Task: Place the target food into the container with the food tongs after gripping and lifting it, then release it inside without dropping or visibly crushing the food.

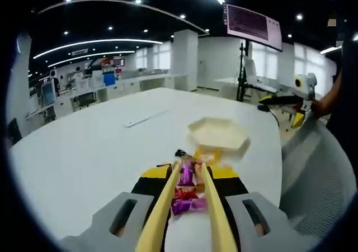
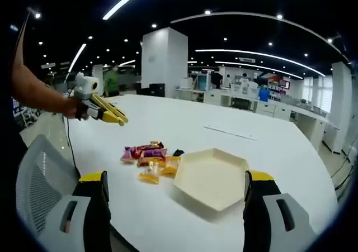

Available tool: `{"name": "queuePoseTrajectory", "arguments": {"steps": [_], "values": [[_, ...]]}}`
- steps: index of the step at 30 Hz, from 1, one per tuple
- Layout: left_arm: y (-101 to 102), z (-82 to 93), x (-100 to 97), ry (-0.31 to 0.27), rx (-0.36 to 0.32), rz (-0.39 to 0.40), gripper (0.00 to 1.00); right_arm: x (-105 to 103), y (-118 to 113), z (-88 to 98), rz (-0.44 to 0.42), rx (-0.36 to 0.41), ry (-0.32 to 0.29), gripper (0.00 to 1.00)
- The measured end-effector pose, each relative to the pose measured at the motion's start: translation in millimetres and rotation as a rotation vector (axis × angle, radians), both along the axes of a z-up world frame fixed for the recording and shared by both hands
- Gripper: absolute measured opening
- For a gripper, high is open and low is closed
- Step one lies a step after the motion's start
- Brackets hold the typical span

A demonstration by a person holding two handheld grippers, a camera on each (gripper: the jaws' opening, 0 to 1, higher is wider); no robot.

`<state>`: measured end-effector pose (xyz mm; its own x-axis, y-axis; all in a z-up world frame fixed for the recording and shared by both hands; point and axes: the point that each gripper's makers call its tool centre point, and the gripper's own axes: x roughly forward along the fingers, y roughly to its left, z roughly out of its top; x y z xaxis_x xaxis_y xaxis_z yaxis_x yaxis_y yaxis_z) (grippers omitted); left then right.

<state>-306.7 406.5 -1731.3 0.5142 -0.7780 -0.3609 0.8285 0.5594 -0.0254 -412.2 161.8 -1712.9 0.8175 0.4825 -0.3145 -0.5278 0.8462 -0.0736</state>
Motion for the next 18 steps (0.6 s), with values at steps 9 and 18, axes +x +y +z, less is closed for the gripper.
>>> {"name": "queuePoseTrajectory", "arguments": {"steps": [9,18], "values": [[-17.8,-44.3,-3.9,-0.035,0.200,0.058,0.22,1.8,-7.7,3.6,-0.041,-0.005,-0.020,0.99],[-16.6,-66.4,-7.5,0.009,0.245,0.099,0.22,1.8,-9.5,5.9,-0.050,-0.008,-0.034,0.98]]}}
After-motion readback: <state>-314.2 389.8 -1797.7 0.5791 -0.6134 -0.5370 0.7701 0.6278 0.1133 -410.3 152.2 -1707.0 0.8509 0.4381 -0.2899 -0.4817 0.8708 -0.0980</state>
